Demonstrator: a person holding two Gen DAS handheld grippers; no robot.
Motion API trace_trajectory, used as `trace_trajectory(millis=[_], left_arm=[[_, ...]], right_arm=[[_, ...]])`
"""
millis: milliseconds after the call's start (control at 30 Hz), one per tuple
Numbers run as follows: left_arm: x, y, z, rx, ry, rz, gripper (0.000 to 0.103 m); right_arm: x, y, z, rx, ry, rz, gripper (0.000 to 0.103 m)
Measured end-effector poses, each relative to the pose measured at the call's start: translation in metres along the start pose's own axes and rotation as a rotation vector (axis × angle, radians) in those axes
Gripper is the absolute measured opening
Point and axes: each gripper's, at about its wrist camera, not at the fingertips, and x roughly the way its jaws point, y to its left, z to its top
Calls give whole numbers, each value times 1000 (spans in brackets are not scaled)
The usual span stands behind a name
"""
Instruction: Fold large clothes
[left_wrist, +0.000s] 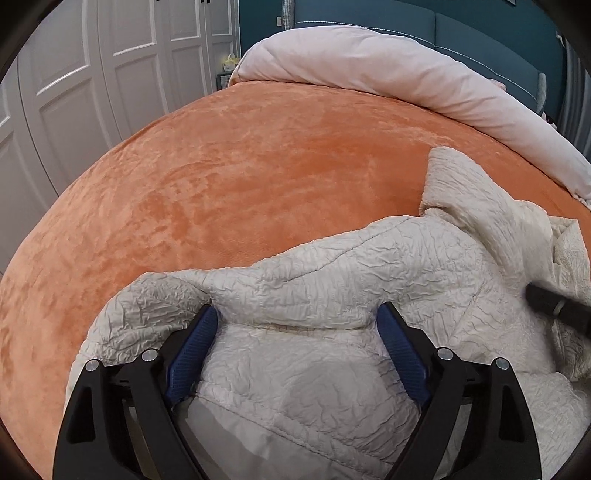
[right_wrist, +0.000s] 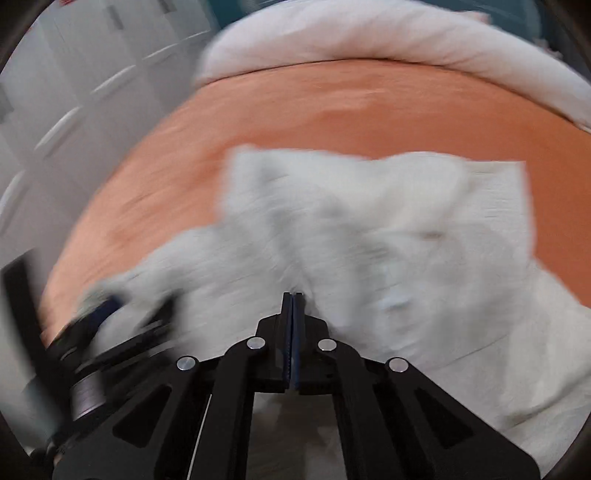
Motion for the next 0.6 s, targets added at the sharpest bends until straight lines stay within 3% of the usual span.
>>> trace_trajectory(millis=[33,100,133,167,267,367,500,600], left_arm=[[0,0,0,1,-2,0,87],[1,1,-1,4,-8,6,88],[2,0,-2,5,-10,7,88],[2,0,-2,6,-13,8,88],[2,-1,-3,10,-17,17,88],[2,-1,-2,13,-14,20,88],[1,-2,-3,16,-16,24,89],[1,-2,-2,16,-18,23,89]], right_arm=[[-12,-20,0,114,-31,54,0],[-34,-27,-5,125,-78,87,5],[-50,-31,-12,121,-99,180,4],[-60,-35,-17,123,-118,194,4],[-60,-45,-15,150,-123,87,4],[-29,-58,-6,212,-53,71,5],[-16,-17,-20,22,37,70,4],[-25,-12,-25,12,-23,18,3]])
